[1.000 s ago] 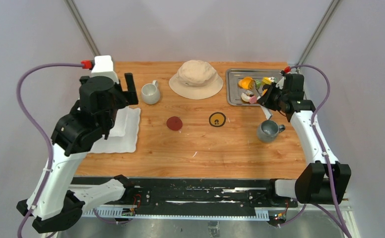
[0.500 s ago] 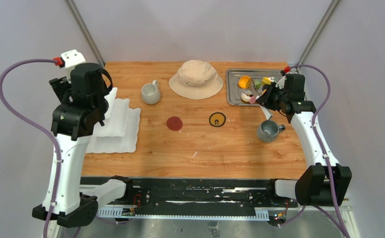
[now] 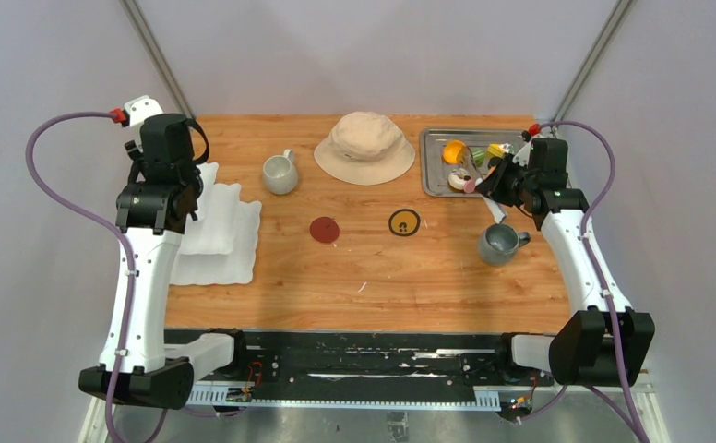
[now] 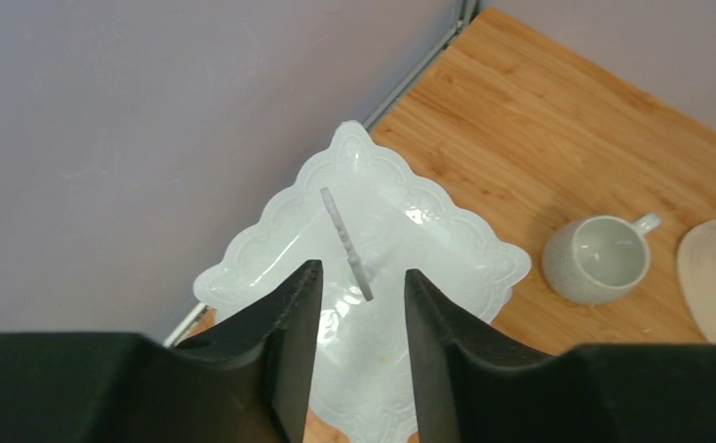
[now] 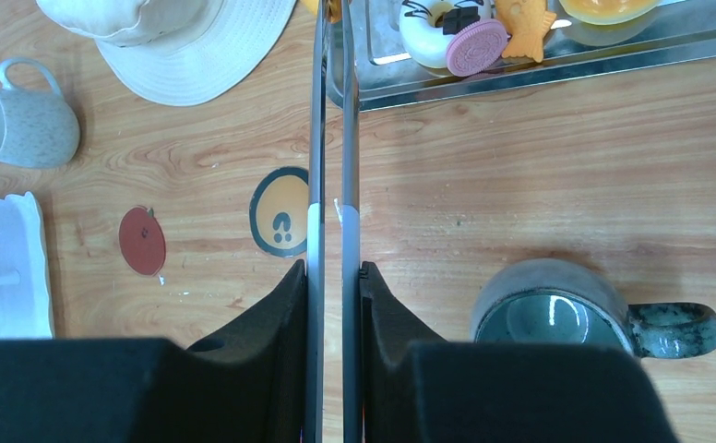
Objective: Serve the afternoon tea
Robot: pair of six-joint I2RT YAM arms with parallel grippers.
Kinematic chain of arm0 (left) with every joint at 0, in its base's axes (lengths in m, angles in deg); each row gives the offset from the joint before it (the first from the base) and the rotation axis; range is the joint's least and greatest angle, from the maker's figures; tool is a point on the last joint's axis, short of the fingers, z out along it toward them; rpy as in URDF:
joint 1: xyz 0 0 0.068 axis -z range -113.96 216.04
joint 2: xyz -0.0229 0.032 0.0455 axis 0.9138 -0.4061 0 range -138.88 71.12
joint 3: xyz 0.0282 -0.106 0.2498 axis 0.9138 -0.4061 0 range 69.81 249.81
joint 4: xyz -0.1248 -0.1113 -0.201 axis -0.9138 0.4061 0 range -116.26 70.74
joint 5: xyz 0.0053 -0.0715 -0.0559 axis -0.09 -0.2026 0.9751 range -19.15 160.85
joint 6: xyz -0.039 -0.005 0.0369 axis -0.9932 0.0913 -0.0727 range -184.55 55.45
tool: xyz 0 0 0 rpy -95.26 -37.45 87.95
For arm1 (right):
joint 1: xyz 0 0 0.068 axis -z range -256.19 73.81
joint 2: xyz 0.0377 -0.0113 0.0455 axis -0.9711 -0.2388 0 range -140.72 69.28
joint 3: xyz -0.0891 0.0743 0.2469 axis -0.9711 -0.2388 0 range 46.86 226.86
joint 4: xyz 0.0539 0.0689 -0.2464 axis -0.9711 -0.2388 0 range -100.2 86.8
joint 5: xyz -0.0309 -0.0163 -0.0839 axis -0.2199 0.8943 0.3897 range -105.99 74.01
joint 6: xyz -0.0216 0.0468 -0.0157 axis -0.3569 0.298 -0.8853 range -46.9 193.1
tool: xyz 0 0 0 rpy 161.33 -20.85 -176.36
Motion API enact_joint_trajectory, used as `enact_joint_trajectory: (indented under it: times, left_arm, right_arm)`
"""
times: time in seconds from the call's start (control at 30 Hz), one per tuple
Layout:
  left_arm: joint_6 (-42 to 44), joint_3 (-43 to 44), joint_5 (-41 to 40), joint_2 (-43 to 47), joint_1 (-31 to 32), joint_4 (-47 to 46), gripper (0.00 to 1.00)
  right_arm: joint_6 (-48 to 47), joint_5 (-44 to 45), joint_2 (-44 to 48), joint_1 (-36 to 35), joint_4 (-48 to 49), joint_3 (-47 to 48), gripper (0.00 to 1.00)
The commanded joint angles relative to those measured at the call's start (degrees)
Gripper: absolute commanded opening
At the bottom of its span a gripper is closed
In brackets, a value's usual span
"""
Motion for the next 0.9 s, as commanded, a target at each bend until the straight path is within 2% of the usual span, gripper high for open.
enact_joint_trajectory:
  times: [0.0, 0.17, 0.27, 0.53, 0.77, 0.87]
  left_arm:
    - [-1.0, -0.98, 2.86, 0.61, -0.63, -5.05, 0.38]
    - [-1.19, -1.54, 2.34, 1.56, -0.63, -5.93, 0.17]
    - [-2.45, -1.58, 2.55, 2.48, -0.63, -5.76, 0.01]
    - [-11.31, -3.82, 12.31, 5.78, -0.54, -5.93, 0.0]
    - [-18.74, -5.48, 16.95, 8.13, -0.03, -6.29, 0.0]
    - [-20.57, -5.77, 15.57, 8.75, 2.04, -6.3, 0.0]
  right_arm:
    - [-0.77, -0.94, 1.36, 0.79, 2.13, -0.61, 0.01]
    - [-0.88, -1.09, 1.17, 0.79, 2.15, -0.71, 0.01]
    - [-0.75, -1.23, 1.01, 0.79, 2.19, -0.71, 0.0]
    - [-0.47, -1.49, 0.88, 0.79, 2.36, -0.97, 0.01]
    - [-0.12, -1.97, 0.99, 0.79, 2.39, -1.25, 0.01]
    - [-0.06, -2.25, 0.87, 0.78, 2.49, -1.07, 0.01]
